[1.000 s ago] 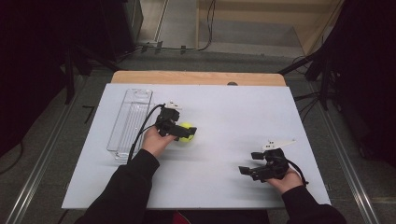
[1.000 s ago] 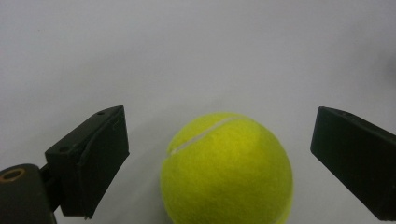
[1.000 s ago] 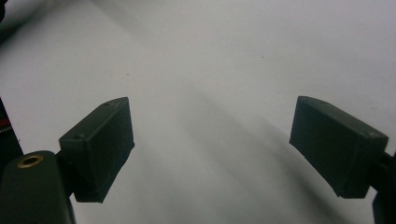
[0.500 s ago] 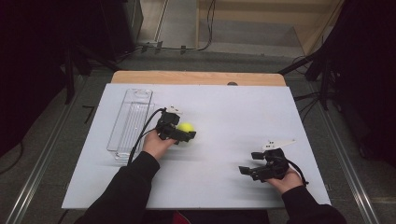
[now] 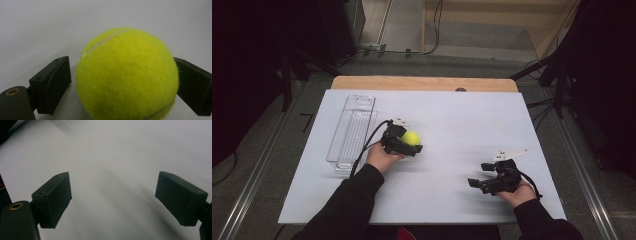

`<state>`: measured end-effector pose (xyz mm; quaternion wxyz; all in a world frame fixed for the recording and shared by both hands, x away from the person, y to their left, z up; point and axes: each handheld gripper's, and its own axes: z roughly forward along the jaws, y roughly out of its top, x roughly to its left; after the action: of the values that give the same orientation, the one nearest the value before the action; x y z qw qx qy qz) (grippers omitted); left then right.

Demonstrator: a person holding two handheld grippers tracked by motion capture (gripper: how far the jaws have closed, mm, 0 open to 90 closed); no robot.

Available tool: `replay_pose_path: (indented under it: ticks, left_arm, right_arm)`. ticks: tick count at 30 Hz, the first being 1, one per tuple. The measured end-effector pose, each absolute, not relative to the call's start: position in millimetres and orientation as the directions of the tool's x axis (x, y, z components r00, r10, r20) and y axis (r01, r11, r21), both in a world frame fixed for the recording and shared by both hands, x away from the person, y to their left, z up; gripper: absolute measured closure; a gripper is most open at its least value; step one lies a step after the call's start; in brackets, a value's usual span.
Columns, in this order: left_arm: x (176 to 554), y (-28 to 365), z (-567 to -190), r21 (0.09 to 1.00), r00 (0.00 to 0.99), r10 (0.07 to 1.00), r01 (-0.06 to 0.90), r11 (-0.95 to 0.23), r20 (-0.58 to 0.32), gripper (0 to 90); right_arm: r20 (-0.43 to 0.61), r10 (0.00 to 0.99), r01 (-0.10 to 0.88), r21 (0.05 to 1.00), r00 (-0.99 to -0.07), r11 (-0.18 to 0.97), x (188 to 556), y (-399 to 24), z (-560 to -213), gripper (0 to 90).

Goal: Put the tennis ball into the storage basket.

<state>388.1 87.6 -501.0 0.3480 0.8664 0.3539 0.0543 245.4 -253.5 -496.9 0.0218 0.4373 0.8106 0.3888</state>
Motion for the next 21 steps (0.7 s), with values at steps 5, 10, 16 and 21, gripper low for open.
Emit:
replay_pose_path:
  ticks: [5,10,16,21]
  left_arm:
    - [386.4,87.5,-503.2,0.652,0.74,0.662,0.561,-0.51,-0.118,12.8]
    - [385.7,88.2,-502.5,0.657,0.744,0.656,0.557,-0.508,-0.124,17.2]
    - [383.4,85.9,-502.1,0.664,0.751,0.648,0.55,-0.506,-0.127,25.4]
    - [384.2,87.0,-501.9,0.662,0.75,0.647,0.555,-0.504,-0.137,26.0]
  right_arm:
    - [0.305,0.727,0.693,0.648,-0.616,0.315,245.3,-253.1,-496.9,11.8]
    - [0.305,0.728,0.694,0.648,-0.614,0.314,245.3,-253.2,-497.0,11.8]
    - [0.301,0.727,0.691,0.65,-0.617,0.317,245.1,-253.1,-497.0,11.8]
    - [0.301,0.724,0.688,0.652,-0.621,0.319,245.0,-253.1,-496.8,11.8]
